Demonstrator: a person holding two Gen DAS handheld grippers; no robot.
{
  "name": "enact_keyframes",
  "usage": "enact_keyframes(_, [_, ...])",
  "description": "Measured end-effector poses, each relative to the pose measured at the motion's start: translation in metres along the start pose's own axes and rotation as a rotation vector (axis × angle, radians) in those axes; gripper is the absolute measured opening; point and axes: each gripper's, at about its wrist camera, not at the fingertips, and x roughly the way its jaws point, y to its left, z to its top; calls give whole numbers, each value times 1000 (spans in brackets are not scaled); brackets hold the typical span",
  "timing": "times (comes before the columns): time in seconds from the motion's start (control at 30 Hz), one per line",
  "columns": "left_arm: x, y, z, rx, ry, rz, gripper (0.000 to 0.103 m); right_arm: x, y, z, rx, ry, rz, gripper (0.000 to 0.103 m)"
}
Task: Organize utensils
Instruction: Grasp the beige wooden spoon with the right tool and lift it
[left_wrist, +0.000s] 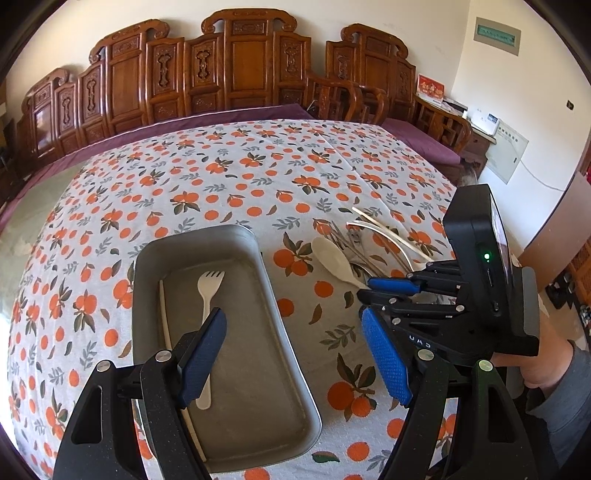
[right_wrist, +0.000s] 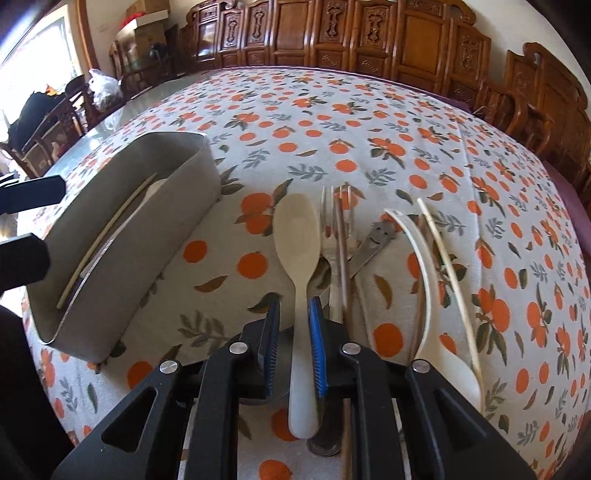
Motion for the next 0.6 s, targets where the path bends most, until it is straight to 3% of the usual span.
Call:
enact_keyframes(0.03, [0,0,0,1,0,0,72,1,2,-1,-9,6,3,11])
enact_keyframes(0.43, [1,-2,0,3,3,5,72,1,5,-1,-10,-2,-9,9])
enact_keyframes(0.6, [1,-2,-1,2,2,7,72,-23,-6,2,44,-78,18,9])
